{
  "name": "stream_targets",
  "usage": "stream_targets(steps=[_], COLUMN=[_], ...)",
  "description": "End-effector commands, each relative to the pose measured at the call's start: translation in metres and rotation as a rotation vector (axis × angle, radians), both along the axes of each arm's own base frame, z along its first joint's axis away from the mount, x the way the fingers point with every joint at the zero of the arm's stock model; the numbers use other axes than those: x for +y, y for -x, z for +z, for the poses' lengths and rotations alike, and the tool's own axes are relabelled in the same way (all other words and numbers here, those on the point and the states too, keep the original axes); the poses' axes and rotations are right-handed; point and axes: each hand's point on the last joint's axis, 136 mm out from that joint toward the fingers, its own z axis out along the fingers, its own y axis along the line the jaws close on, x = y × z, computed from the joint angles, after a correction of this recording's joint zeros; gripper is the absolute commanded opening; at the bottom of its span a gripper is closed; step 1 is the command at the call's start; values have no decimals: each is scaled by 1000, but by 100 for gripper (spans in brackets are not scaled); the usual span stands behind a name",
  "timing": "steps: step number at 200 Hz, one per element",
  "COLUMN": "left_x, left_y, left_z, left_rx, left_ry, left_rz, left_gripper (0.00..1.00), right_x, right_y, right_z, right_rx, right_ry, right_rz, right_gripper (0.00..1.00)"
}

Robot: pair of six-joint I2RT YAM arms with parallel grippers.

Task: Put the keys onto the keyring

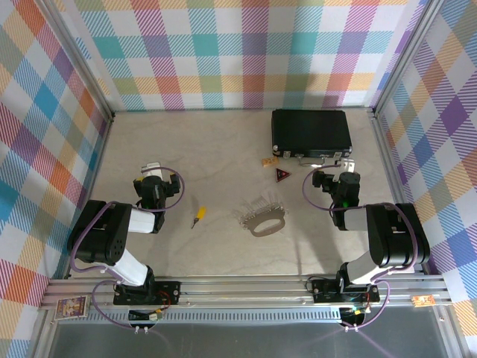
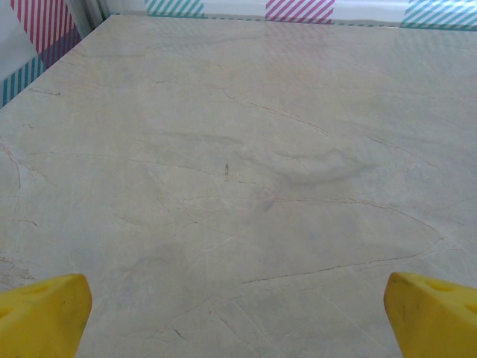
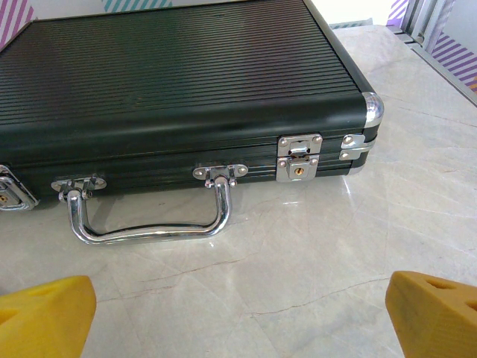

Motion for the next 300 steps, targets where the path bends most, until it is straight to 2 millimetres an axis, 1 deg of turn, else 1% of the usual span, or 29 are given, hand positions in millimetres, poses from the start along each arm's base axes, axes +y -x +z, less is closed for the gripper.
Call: stream_targets(steps=[1,145,164,170,176,191,198,215,223,225,228,234,249,259,266,281,283,287,291,300], left_x=[0,0,0,-2,-3,-3,-4,-4,-6,-6,-7,-7,-10,-13,-18,-35,-38,-41,-46,-62], left_y=[-3,-3,-3,-3,-3,-2,-1,2,3,4,4,6,10,14,18,26,28,31,34,40], left_z=[7,7,7,8,9,17,22,36,41,42,44,49,63,77,85,102,103,106,110,117], left_rx=[-32,-34,-35,-33,-30,-31,-33,-47,-49,-47,-45,-43,-42,-48,-45,-43,-40,-38,-36,-21], left_ry=[19,19,20,20,20,21,21,20,19,19,20,24,43,62,89,145,153,171,190,232], left_rz=[0,0,-2,-10,-17,-22,-23,-31,-41,-43,-47,-48,-57,-62,-73,-140,-146,-151,-164,-220], left_gripper=[100,100,100,100,100,100,100,100,100,100,100,100,100,100,100,100,100,100,100,100], right_x=[-1,-1,-1,-2,1,9,8,4,5,4,5,7,8,7,4,-2,-3,-5,-8,-8], right_y=[-4,-3,-3,-4,-3,-3,-2,1,1,3,4,6,12,17,22,33,36,39,45,56], right_z=[4,4,4,8,8,12,16,33,47,44,45,53,70,80,86,93,90,94,90,87], right_rx=[-13,-13,-15,-26,-15,-23,-23,-7,-27,-8,-4,-11,-19,-4,18,74,93,106,146,224], right_ry=[3,4,5,7,3,11,19,23,22,22,21,18,-2,-39,-68,-143,-153,-180,-200,-275], right_rz=[-5,-4,-4,-10,6,54,44,19,21,22,26,33,29,-7,-40,-120,-135,-166,-197,-250], right_gripper=[99,99,99,99,99,99,99,99,99,99,99,99,99,99,99,99,99,99,99,99])
